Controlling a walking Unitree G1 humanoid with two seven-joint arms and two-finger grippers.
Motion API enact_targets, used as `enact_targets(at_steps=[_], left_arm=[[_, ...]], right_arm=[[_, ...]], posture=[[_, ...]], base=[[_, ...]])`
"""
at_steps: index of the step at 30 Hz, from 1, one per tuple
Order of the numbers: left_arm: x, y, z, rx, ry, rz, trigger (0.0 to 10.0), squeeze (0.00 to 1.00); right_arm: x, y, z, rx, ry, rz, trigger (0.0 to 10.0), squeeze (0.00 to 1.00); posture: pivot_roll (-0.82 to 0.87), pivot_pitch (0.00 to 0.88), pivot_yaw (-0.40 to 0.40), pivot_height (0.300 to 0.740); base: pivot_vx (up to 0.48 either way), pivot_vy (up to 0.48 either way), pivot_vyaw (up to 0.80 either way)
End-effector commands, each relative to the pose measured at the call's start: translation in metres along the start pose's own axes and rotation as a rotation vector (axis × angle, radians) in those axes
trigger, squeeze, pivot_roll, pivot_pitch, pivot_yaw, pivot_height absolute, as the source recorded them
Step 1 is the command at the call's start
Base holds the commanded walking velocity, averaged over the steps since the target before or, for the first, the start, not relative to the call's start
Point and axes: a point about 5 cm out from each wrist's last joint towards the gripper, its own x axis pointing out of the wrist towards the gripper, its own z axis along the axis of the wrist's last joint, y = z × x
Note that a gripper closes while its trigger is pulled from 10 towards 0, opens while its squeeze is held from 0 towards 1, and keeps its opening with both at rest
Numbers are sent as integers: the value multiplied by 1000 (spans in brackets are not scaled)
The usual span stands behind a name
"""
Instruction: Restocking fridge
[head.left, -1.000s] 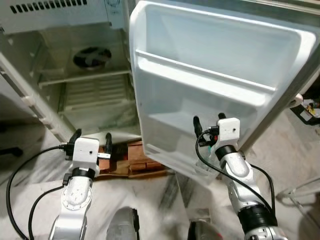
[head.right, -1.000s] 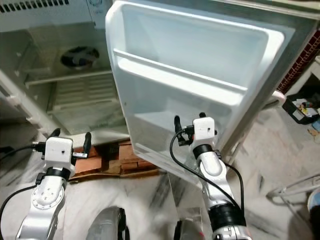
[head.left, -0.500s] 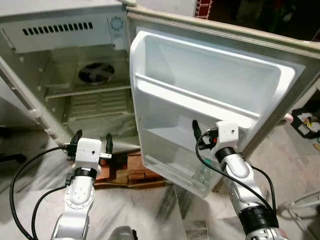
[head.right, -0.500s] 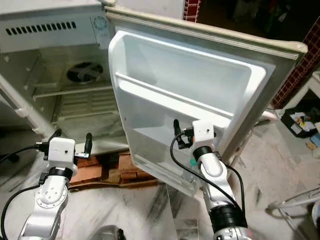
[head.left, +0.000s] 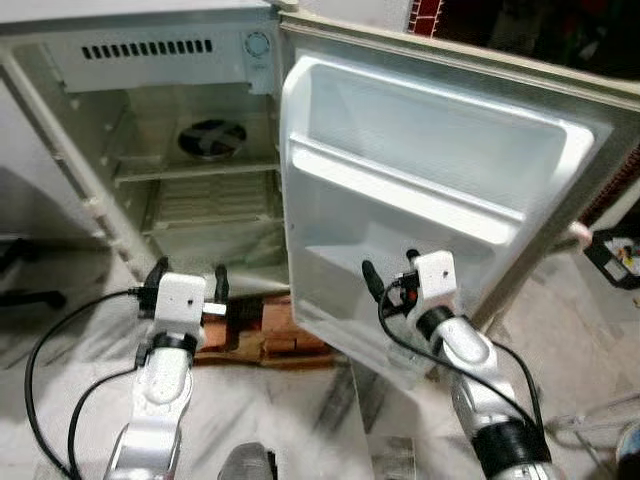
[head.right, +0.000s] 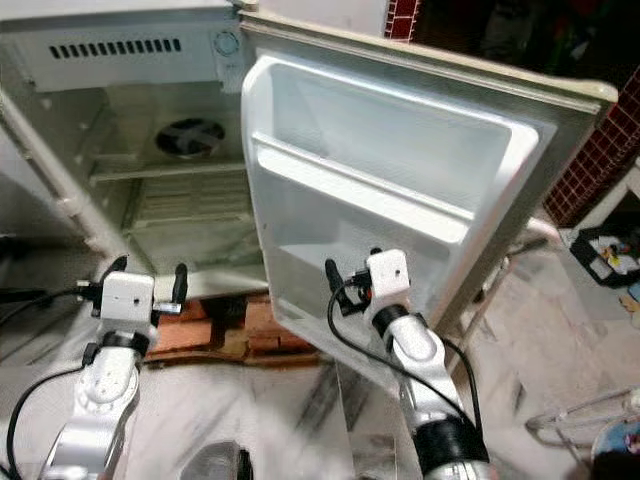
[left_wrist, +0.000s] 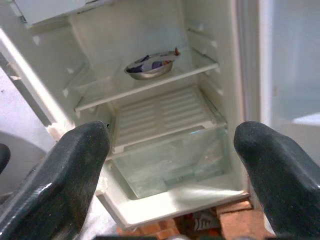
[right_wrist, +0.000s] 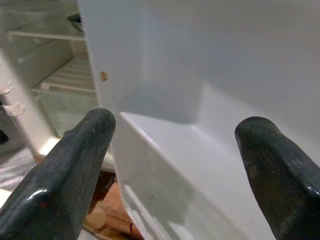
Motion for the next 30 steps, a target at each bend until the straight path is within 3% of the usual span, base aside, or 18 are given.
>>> enact_targets(at_steps=[1, 13, 30], left_arm=[[-1, -1, -2, 11, 5, -7, 10000, 0], [-1, 1, -2, 20, 8, -7, 10000, 0], [-1, 2, -2, 7, 1, -46, 10000, 0]], right_arm=[[3, 3, 5, -7, -14, 23, 10000, 0], [7, 9, 8, -4, -30, 29, 10000, 0], [10, -5, 17, -37, -82, -81, 10000, 0]], posture=[[5, 4, 11, 740], [11, 4, 17, 740], [8, 4, 18, 740]], base=[[-247, 0, 0], [-186, 0, 0], [0, 0, 0]])
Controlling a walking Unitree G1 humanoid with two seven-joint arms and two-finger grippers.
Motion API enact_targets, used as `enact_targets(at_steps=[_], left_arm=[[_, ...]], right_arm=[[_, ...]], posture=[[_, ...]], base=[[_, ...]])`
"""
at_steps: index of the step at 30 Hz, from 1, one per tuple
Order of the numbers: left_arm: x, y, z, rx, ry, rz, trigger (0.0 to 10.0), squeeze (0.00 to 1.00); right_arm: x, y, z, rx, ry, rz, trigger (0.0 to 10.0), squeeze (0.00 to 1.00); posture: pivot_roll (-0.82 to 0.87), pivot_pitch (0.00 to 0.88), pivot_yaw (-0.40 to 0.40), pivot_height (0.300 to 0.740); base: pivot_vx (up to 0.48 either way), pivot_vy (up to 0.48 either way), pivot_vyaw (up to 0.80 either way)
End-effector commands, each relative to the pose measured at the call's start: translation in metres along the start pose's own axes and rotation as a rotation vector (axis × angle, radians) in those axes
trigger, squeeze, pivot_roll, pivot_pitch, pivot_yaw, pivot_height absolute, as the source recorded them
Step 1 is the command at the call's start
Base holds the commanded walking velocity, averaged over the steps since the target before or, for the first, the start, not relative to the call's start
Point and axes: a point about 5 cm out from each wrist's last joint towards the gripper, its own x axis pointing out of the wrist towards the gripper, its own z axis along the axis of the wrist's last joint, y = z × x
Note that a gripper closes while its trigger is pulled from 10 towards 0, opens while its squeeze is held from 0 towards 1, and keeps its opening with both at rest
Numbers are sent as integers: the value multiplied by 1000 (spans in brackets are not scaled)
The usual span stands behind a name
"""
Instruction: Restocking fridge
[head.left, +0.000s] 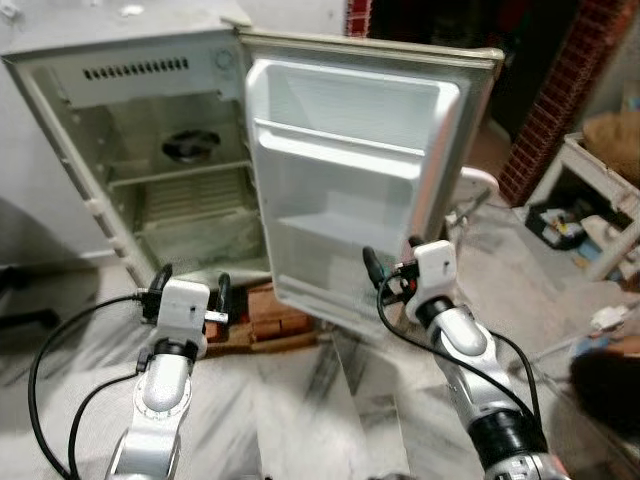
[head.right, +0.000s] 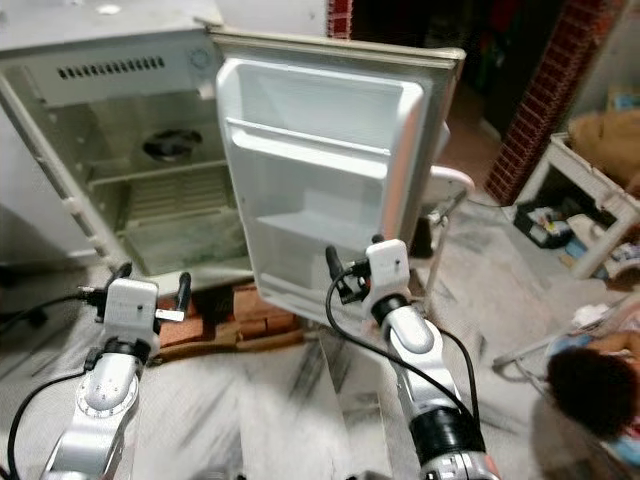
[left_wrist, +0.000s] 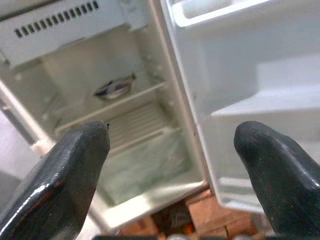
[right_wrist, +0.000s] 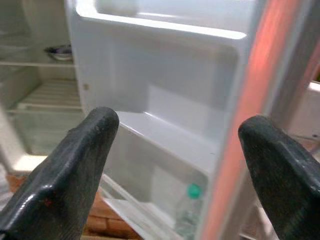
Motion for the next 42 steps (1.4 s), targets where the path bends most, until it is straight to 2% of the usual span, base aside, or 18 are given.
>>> enact_targets(at_steps=[1, 18, 27, 32, 35, 37, 38, 39, 42], left_arm=[[-1, -1, 0, -13, 2, -11, 10000, 0], [-1, 0, 1, -18, -1, -10, 10000, 0], [-1, -1, 0, -28, 4, -3, 10000, 0], [-3, 0, -2, -22, 14, 5, 10000, 0], [-11, 3, -11, -38, 56, 24, 10000, 0], [-16, 4, -16, -56, 82, 41, 10000, 0], [-24, 5, -23, -85, 114, 56, 10000, 0], [-24, 5, -23, -85, 114, 56, 10000, 0], [-38, 4, -31, -100, 151, 65, 10000, 0]], right_arm=[[3, -1, 4, -7, -17, -9, 10000, 0], [3, -1, 1, -15, -16, -14, 10000, 0], [4, -1, 0, -14, -14, -6, 10000, 0], [4, 0, -1, -7, -8, 3, 10000, 0], [3, -1, -2, -14, -3, 4, 10000, 0], [3, -2, -2, -51, -6, 5, 10000, 0], [2, -2, -2, -93, -14, 16, 10000, 0], [2, -2, -2, -93, -14, 16, 10000, 0], [4, -3, 0, -108, -25, 8, 10000, 0]], posture=[[8, 4, 18, 740], [8, 8, 20, 740], [9, 7, 18, 740], [8, 6, 18, 740], [8, 9, 20, 740], [10, 9, 19, 740], [15, 12, 18, 740], [15, 12, 18, 740], [24, 10, 13, 740]], base=[[274, -255, 0], [331, -258, 0], [300, 0, 0], [0, 0, 0], [0, 0, 0], [0, 0, 0], [0, 0, 0], [0, 0, 0], [0, 0, 794]])
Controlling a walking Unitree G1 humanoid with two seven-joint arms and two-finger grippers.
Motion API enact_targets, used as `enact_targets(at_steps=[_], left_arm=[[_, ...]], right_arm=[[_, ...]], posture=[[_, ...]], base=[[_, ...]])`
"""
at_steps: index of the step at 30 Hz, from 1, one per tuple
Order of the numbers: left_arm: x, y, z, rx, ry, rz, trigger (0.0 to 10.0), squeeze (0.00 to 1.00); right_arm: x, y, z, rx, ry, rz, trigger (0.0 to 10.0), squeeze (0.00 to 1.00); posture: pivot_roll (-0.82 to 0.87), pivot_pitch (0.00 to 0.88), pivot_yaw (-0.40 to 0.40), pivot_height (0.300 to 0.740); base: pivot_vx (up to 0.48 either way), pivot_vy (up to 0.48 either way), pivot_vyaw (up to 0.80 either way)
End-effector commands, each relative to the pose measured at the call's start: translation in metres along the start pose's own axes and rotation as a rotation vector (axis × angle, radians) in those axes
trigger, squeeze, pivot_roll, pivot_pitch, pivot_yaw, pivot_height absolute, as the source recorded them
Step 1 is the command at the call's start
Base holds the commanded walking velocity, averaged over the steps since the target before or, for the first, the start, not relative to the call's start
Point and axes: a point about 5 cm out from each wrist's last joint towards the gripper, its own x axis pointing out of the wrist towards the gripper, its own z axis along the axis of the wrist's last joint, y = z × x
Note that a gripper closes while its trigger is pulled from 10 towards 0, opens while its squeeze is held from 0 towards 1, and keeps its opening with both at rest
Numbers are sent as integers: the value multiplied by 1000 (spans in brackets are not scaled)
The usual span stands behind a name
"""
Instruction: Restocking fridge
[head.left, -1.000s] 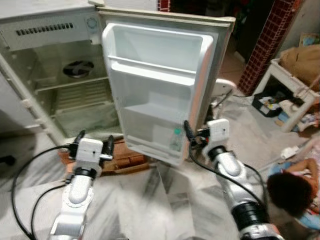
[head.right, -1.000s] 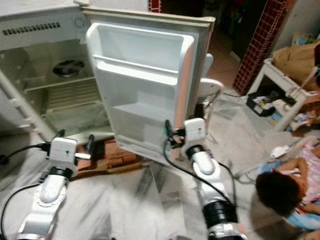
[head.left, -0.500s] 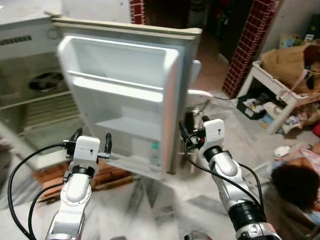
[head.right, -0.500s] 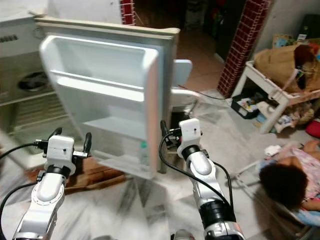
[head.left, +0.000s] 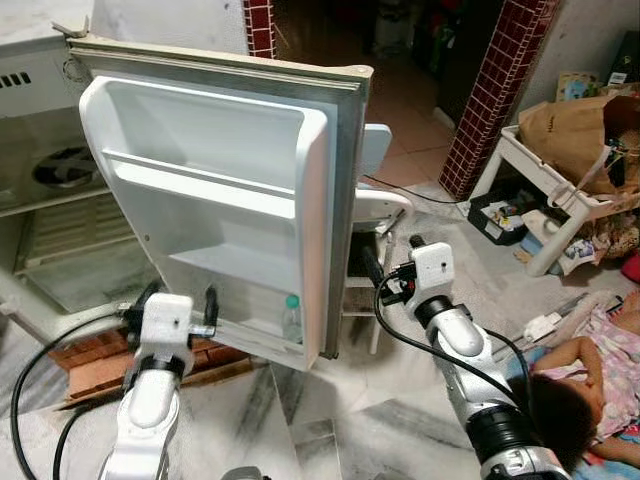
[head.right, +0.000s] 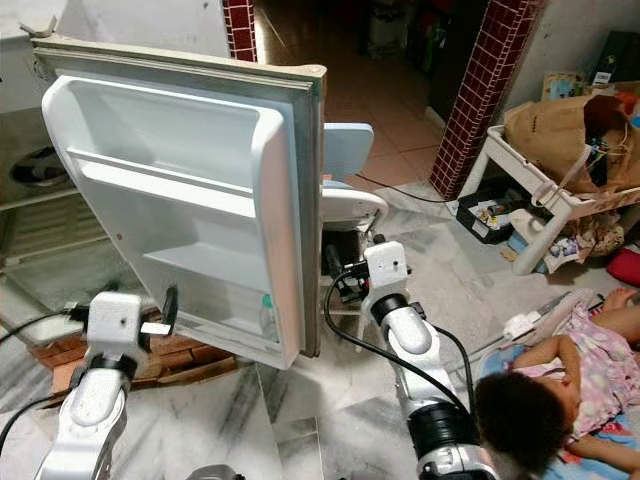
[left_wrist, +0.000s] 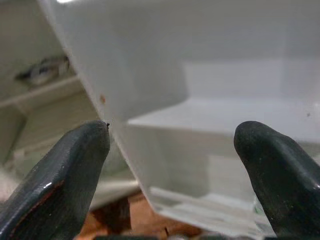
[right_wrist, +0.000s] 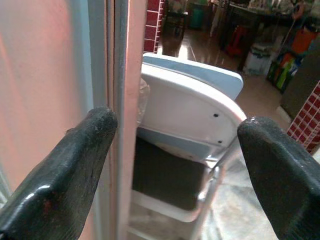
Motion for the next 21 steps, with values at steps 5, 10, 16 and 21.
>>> enact_targets(at_steps=[5, 10, 16, 21], left_arm=[[-20, 1, -16, -4, 77, -10, 10000, 0], [-33, -5, -26, 1, 131, -73, 10000, 0], [-47, -7, -32, 25, 150, -118, 10000, 0], [-54, -6, -37, 49, 169, -131, 10000, 0]], right_arm=[[12, 3, 11, 3, -30, -19, 10000, 0], [16, 1, 9, 15, -8, -32, 10000, 0], [25, -3, 12, 77, 11, -50, 10000, 0], [40, 4, 23, 154, 12, -43, 10000, 0]], posture=[[34, 6, 8, 740], [42, 4, 4, 740], [42, 4, 3, 740], [46, 5, 3, 740]], base=[[0, 0, 790], [0, 0, 503], [0, 0, 0], [0, 0, 0]])
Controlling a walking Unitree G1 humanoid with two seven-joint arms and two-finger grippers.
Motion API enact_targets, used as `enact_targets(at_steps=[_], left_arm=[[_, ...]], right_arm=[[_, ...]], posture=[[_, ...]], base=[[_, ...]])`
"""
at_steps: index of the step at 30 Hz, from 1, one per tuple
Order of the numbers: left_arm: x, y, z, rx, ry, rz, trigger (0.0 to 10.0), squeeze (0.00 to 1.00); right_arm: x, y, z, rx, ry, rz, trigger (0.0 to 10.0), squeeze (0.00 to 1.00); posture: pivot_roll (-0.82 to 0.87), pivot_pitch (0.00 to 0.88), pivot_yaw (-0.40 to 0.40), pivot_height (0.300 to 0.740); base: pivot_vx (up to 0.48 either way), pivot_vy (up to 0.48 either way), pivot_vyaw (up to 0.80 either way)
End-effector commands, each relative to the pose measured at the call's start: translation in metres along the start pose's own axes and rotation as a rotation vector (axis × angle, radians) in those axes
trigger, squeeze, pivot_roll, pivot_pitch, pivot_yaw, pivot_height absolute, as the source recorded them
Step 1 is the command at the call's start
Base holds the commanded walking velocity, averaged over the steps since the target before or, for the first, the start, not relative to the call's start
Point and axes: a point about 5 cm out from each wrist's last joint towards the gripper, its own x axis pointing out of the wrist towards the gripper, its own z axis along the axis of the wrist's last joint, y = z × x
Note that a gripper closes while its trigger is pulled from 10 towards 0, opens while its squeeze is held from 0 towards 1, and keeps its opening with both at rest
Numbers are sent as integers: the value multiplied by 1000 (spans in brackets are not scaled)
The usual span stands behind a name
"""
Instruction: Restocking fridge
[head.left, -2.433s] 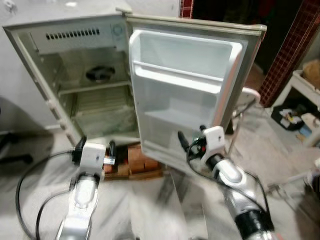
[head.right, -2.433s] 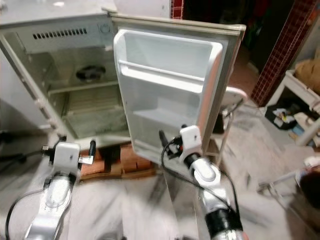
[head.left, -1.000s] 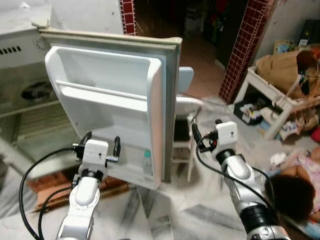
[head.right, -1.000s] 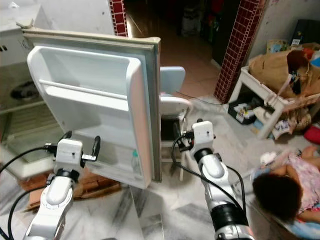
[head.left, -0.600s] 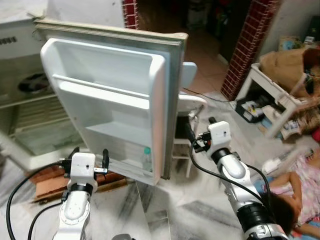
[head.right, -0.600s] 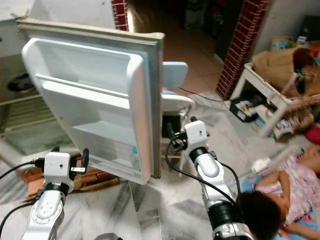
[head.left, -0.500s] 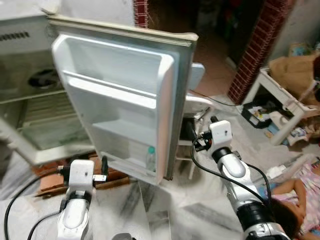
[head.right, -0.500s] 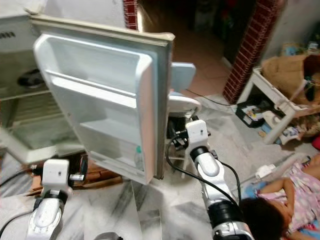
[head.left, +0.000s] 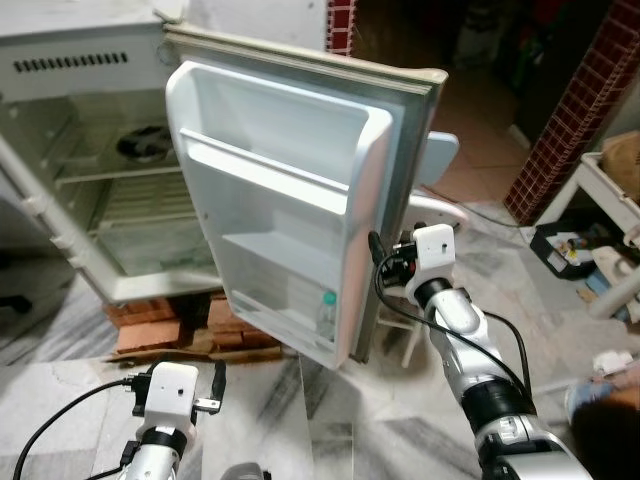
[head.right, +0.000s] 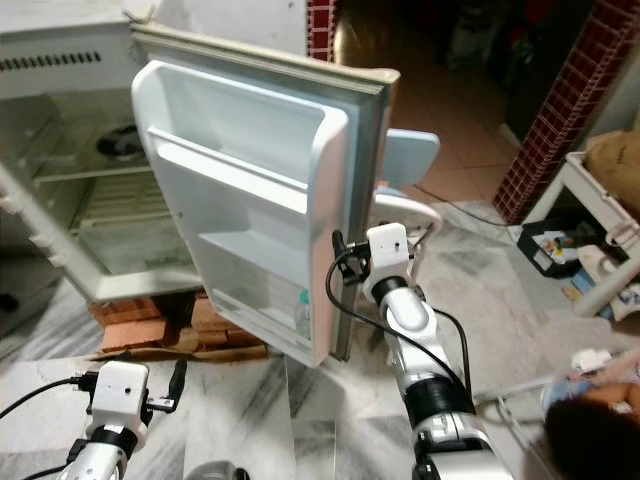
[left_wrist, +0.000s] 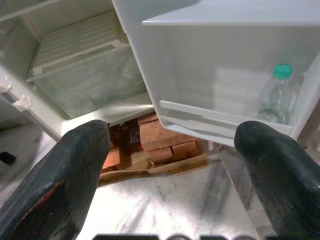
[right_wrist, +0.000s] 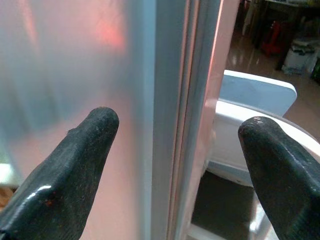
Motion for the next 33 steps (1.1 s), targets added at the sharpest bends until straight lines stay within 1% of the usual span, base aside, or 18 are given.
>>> enact_targets(at_steps=[1, 3, 4, 5, 8, 10, 11, 12, 14, 18, 19, 21, 22, 24, 26, 27, 28, 33], left_arm=[[1, 0, 5, 22, -23, -10, 10000, 0], [5, 0, 7, 26, -31, -9, 10000, 0], [5, 0, 7, 26, -31, -9, 10000, 0], [6, -1, 8, 26, -36, -10, 10000, 0], [7, -2, 9, 30, -42, -18, 10000, 0], [7, -2, 9, 30, -41, -20, 10000, 0], [7, -3, 8, 29, -39, -21, 10000, 0], [7, -3, 7, 27, -34, -21, 10000, 0], [6, -3, 6, 27, -31, -19, 10000, 0], [5, -2, 5, 29, -30, -11, 10000, 0], [-1, 2, -1, 22, -19, 29, 10000, 0], [-6, 6, -5, 20, -9, 60, 10000, 0], [-14, 13, -13, 8, 10, 116, 10000, 0], [-20, 17, -17, 4, 23, 152, 10000, 0], [-27, 21, -18, 24, 13, 189, 10000, 0], [-27, 21, -18, 24, 13, 189, 10000, 0], [-28, 22, -14, 52, -15, 209, 10000, 0], [-31, 20, -8, 100, -66, 186, 10000, 0]], right_arm=[[6, 6, 4, 50, 9, 16, 10000, 0], [11, 20, 9, 136, 3, 100, 10000, 0], [11, 20, 9, 136, 3, 100, 10000, 0], [12, 34, 17, 188, -34, 188, 10000, 0], [9, 60, 34, 250, -105, 370, 10000, 0], [6, 67, 39, 280, -127, 425, 10000, 0], [3, 73, 45, 313, -149, 482, 10000, 0], [-10, 85, 57, 409, -185, 637, 10000, 0], [-26, 93, 66, 472, -198, 808, 10000, 0], [-37, 95, 64, 460, -178, 909, 10000, 0], [-48, 90, 51, 426, -114, 984, 10000, 0], [-56, 85, 43, 421, -69, 1035, 10000, 0], [-68, 75, 37, 431, -13, 1110, 10000, 0], [-76, 68, 31, 411, 28, 1156, 10000, 0], [-84, 57, 22, 358, 97, 1185, 10000, 0], [-84, 57, 22, 358, 97, 1185, 10000, 0], [-84, 47, 14, 304, 150, 1169, 10000, 0], [-78, 41, 4, 244, 193, 1112, 10000, 0]], posture=[[46, 5, 3, 740], [47, 5, 3, 740], [47, 5, 3, 740], [47, 5, 3, 740], [41, 6, 6, 740], [40, 9, 6, 740], [39, 11, 7, 740], [40, 14, 7, 740], [41, 16, 6, 740], [41, 16, 6, 740], [52, 23, -1, 740], [52, 23, -1, 740], [62, 29, -9, 740], [65, 31, -11, 740], [74, 36, -17, 740], [74, 36, -17, 740], [77, 38, -19, 740], [81, 41, -23, 740]], base=[[0, 0, 0], [0, 0, 0], [0, 0, 0], [0, 0, 0], [0, 0, 0], [0, 0, 0], [0, 0, 0], [0, 0, 0], [0, 0, 0], [0, 0, 0], [0, 0, 0], [0, 0, 0], [0, 0, 0], [0, 0, 0], [0, 0, 0], [0, 0, 0], [0, 0, 0], [0, 0, 0]])
